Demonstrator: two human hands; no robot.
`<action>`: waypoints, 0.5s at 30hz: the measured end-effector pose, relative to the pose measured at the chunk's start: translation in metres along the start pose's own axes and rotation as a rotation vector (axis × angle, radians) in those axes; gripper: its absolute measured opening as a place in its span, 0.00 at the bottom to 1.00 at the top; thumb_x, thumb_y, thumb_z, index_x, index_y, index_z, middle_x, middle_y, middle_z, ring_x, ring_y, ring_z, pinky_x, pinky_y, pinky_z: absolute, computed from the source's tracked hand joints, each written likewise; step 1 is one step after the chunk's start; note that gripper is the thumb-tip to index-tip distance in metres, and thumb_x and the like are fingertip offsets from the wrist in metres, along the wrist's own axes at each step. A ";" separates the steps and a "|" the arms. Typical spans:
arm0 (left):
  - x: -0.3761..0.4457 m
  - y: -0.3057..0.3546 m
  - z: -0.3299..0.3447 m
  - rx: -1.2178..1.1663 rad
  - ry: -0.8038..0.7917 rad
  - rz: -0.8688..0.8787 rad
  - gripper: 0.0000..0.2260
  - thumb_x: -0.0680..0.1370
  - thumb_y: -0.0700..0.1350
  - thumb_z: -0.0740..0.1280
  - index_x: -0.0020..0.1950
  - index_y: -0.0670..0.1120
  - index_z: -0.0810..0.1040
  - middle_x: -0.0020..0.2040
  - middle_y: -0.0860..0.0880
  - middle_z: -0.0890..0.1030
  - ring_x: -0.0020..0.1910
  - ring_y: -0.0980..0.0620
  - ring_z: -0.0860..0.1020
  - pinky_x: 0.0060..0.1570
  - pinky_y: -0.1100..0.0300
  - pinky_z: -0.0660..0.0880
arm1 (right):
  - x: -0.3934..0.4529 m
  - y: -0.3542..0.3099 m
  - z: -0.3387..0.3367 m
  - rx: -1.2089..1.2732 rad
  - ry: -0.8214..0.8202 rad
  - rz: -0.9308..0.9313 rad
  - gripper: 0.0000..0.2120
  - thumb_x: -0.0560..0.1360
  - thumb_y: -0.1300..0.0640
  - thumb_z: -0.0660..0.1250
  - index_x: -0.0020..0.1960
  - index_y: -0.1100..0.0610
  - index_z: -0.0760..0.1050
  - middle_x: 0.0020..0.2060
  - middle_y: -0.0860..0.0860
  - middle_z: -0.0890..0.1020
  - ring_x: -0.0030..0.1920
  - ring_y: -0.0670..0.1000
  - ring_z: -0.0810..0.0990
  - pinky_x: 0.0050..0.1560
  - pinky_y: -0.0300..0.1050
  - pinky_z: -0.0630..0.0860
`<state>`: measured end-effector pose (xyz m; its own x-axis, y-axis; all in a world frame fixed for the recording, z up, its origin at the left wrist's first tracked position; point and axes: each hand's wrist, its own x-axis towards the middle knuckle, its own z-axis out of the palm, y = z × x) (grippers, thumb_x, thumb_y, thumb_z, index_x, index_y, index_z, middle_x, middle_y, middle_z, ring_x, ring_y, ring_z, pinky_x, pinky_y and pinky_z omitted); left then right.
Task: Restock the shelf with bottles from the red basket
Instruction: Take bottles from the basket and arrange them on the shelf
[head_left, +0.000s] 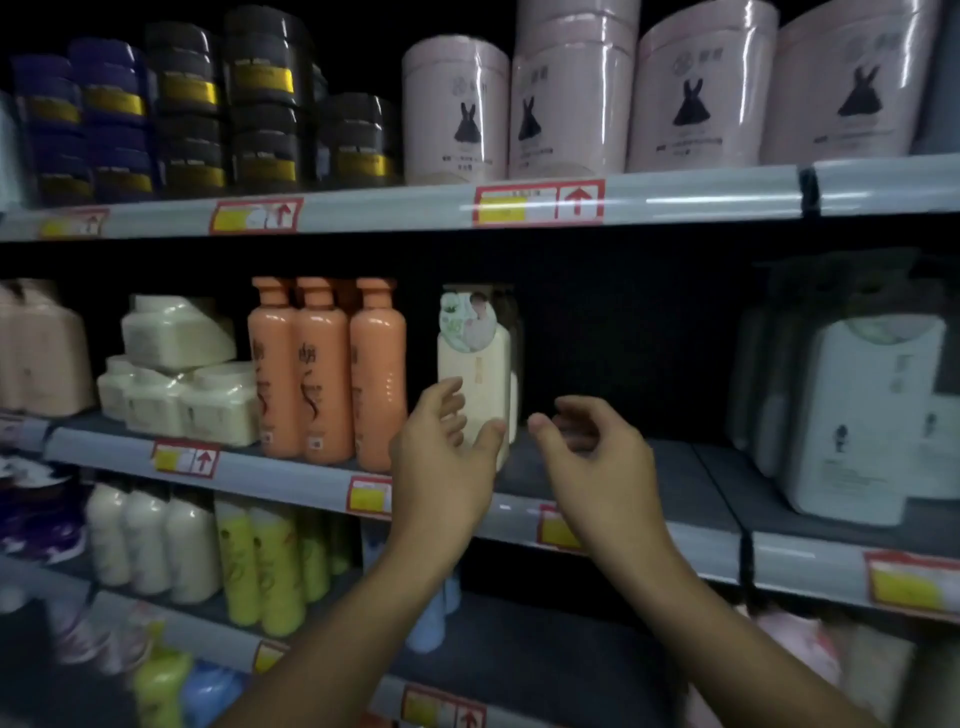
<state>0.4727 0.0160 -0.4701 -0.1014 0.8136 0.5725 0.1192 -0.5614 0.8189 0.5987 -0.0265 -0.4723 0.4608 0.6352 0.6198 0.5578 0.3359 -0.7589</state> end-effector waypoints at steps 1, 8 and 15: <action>-0.011 0.007 0.003 -0.027 -0.018 0.005 0.24 0.76 0.41 0.75 0.70 0.48 0.75 0.61 0.51 0.81 0.59 0.54 0.81 0.60 0.59 0.78 | -0.009 -0.001 -0.012 0.020 -0.014 0.003 0.16 0.76 0.45 0.72 0.61 0.51 0.81 0.48 0.42 0.84 0.48 0.39 0.82 0.53 0.37 0.80; -0.138 0.002 0.043 -0.149 -0.287 -0.082 0.16 0.76 0.37 0.74 0.63 0.45 0.78 0.55 0.47 0.84 0.51 0.56 0.84 0.51 0.66 0.80 | -0.107 0.041 -0.103 0.021 -0.104 0.062 0.06 0.79 0.56 0.72 0.55 0.52 0.82 0.43 0.43 0.85 0.42 0.42 0.84 0.43 0.36 0.80; -0.306 -0.116 0.052 0.026 -0.663 -0.303 0.16 0.73 0.35 0.76 0.57 0.47 0.78 0.52 0.44 0.85 0.44 0.55 0.83 0.49 0.67 0.78 | -0.232 0.180 -0.201 -0.471 -0.446 0.225 0.05 0.78 0.55 0.72 0.51 0.55 0.84 0.41 0.49 0.86 0.40 0.46 0.83 0.43 0.39 0.77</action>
<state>0.5416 -0.1602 -0.7423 0.4845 0.8582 0.1696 0.2053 -0.3000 0.9316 0.7311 -0.2535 -0.7130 0.3286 0.9138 0.2388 0.7690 -0.1121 -0.6294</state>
